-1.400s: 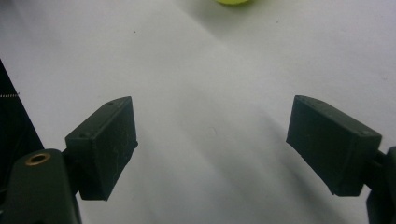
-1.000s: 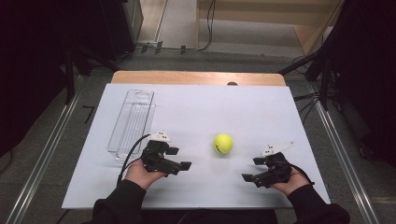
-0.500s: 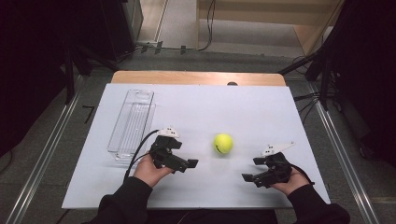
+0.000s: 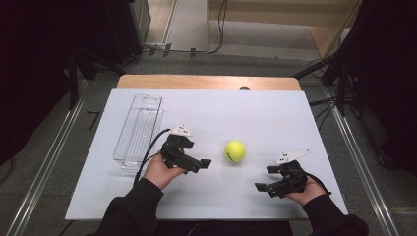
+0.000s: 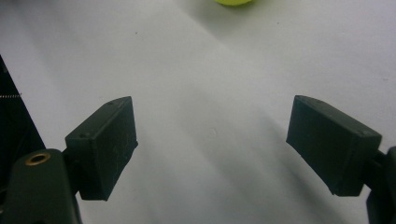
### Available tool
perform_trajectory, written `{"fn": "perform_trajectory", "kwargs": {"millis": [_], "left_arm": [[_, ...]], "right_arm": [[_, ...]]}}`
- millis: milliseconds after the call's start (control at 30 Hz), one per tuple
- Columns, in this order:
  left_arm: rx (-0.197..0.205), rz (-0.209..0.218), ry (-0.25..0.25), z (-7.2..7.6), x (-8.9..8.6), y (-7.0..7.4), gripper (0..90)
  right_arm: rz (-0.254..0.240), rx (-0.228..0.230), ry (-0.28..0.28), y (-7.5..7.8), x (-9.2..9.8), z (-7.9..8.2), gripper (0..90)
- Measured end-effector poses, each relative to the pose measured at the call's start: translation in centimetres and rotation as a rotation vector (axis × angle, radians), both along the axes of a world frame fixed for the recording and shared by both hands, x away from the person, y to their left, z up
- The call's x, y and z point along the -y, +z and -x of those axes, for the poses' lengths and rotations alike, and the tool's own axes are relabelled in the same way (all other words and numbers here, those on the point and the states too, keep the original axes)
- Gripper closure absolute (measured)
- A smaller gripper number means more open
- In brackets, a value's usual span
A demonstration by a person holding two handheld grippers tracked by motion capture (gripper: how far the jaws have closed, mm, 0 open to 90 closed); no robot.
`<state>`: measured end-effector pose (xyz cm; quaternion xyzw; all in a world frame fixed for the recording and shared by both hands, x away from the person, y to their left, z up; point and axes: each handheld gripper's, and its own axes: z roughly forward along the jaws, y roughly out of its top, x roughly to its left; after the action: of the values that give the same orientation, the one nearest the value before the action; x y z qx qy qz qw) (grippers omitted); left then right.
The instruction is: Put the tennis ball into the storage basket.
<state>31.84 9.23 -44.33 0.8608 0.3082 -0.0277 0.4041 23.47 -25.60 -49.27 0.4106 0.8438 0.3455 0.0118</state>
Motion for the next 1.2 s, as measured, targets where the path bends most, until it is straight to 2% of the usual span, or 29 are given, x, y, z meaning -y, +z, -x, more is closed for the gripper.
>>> {"fn": "perform_trajectory", "kwargs": {"millis": [400,600,1200], "left_arm": [[0.008,-0.009,-0.013,-1.1,1.4,0.3,0.0],[0.023,-0.009,-0.029,-1.8,2.7,0.7,0.0],[0.033,-0.018,-0.064,-3.2,5.4,0.9,0.0]], "right_arm": [[0.001,0.006,0.000,0.0,0.1,0.0,13.9],[-0.003,0.005,-0.004,0.0,0.1,0.0,13.9],[-0.003,0.006,0.000,0.0,0.1,0.0,13.9]]}}
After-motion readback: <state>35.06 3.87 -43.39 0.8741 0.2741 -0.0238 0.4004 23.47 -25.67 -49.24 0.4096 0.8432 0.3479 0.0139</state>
